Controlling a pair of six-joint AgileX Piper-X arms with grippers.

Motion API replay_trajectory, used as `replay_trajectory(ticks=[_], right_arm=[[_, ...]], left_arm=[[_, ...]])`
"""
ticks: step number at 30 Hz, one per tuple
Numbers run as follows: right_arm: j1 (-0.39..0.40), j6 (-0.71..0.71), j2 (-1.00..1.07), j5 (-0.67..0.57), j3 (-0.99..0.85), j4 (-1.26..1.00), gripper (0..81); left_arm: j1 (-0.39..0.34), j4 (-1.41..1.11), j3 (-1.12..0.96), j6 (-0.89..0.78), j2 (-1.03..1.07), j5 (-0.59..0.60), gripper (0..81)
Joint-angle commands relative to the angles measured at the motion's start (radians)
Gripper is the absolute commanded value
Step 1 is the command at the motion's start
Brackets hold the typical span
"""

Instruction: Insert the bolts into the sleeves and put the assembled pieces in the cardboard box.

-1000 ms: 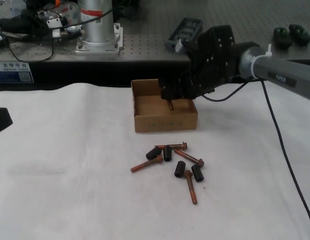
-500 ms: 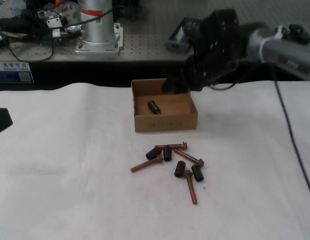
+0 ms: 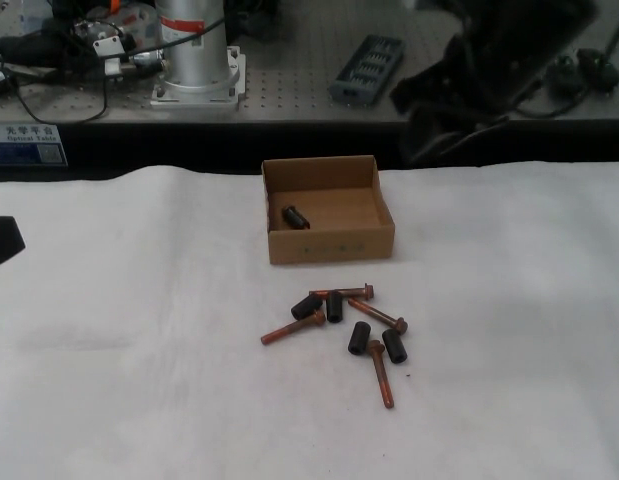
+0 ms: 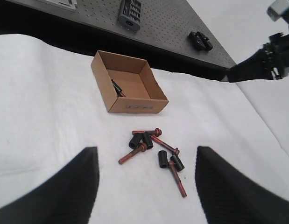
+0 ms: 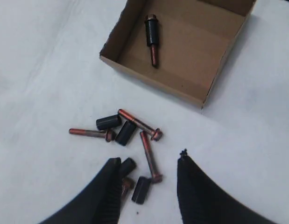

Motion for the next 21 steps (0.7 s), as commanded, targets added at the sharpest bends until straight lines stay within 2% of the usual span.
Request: replay_trajectory(ticks=[1,6,13,21], right_arm=[[0.000,-0.026,-0.131,0.014,0.095,0.013,29.2],[0.000,-0.044,-0.353,0.014,0.344,-0.003,24.6],[0.000,-0.036,-0.652,0.014,0.673,-0.017,24.1],[0.000,0.012,-0.844,-0.001,0.890,-0.020,24.1]], left_arm=[[0.002,-0.006,-0.003,0.007,-0.005,-0.001,44.0],[0.002,0.009,-0.003,0.007,-0.005,-0.001,44.0],[0.002,0.158,-0.003,0.007,-0.005,-0.001,44.0],[0.002,0.234,-0.003,0.007,-0.005,-0.001,44.0]])
